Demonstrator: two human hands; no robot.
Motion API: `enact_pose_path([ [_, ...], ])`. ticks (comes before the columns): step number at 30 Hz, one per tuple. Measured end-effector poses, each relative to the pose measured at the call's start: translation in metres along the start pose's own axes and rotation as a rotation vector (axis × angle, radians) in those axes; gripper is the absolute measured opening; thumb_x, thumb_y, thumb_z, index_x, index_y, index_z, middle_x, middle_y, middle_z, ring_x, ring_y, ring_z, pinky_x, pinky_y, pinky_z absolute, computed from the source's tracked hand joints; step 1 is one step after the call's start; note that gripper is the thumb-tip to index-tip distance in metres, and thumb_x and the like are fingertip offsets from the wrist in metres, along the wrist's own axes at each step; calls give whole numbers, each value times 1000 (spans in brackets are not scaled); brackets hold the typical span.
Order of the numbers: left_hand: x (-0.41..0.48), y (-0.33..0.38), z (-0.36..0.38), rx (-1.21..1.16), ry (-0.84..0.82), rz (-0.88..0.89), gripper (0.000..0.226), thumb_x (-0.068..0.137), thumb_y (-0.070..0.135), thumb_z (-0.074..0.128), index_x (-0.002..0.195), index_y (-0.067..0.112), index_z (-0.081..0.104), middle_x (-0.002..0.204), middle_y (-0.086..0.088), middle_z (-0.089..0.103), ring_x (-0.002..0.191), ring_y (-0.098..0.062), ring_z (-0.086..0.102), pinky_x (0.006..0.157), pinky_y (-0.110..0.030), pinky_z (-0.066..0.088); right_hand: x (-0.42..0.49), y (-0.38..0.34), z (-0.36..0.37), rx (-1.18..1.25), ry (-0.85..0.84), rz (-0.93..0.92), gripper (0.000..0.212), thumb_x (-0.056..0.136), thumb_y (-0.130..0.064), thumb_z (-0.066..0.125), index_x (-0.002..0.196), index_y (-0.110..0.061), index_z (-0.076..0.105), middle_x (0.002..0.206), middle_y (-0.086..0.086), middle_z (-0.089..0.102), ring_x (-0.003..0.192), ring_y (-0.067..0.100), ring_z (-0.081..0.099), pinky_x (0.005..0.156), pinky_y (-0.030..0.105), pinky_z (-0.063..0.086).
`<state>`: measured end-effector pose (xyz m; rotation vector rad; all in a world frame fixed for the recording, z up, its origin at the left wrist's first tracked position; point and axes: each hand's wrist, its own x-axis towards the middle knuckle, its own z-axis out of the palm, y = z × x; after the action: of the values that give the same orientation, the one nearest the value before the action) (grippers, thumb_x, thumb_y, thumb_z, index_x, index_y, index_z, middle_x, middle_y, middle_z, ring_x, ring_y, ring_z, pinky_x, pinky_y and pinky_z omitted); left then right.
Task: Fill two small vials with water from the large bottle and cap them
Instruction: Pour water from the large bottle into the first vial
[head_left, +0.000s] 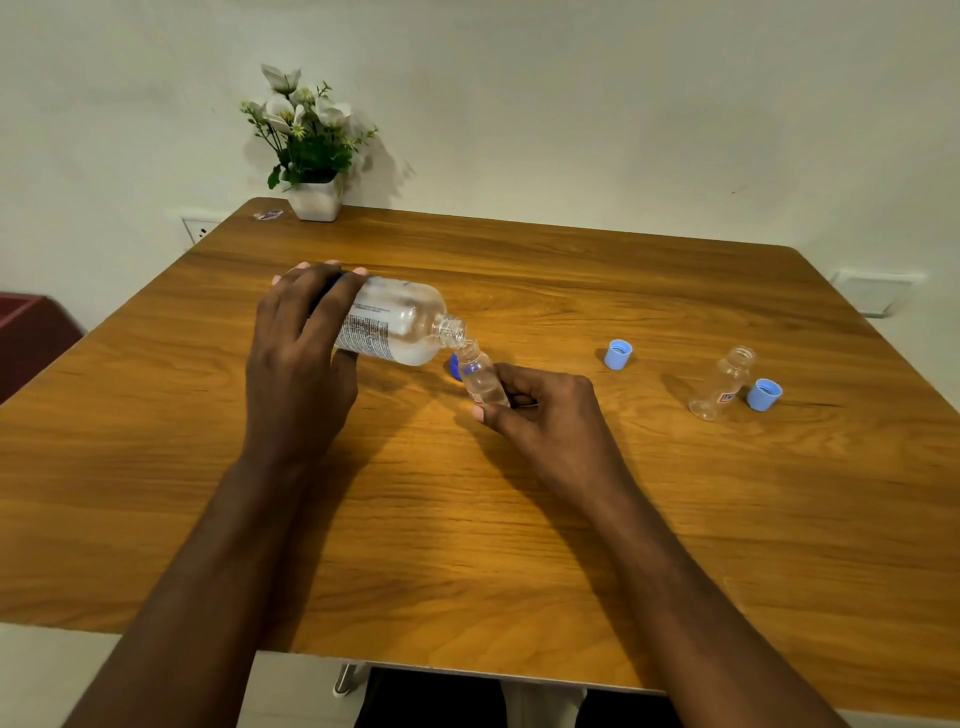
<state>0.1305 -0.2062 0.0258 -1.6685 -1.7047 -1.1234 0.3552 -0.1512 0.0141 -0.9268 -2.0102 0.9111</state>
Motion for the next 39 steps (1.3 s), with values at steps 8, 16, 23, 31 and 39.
enact_pose_path([
  [8,0,1,0,13,-4,-3,65,71,-19,63,132,1,52,129,-22,53,127,-34,41,108,-48,35,0,0,-1,9,-3,1,23,81,-24,71,101,-11,71,85,18,72,82,39,66,76,56,52],
  [16,0,0,0,18,4,-5,63,72,-18,63,131,1,53,129,-21,54,127,-35,43,110,-43,33,-1,2,0,3,-5,8,26,82,-24,71,100,-7,69,88,24,70,85,43,65,77,57,52],
  [23,0,0,1,16,4,-4,67,70,-20,63,132,2,52,129,-21,53,127,-33,42,109,-42,34,0,2,0,1,3,4,28,81,-27,70,101,-7,69,88,24,70,85,43,65,77,58,52],
  [31,0,-1,1,22,12,1,66,70,-21,62,131,2,52,129,-21,54,127,-34,42,111,-42,33,1,1,0,-20,6,-3,27,81,-25,71,101,-7,69,85,15,73,82,35,68,76,54,53],
  [39,0,0,1,15,9,-6,65,71,-19,64,132,3,51,130,-21,53,128,-33,41,108,-44,36,0,1,-1,-24,2,-13,29,81,-26,71,99,-3,68,86,19,72,83,39,67,75,55,53],
])
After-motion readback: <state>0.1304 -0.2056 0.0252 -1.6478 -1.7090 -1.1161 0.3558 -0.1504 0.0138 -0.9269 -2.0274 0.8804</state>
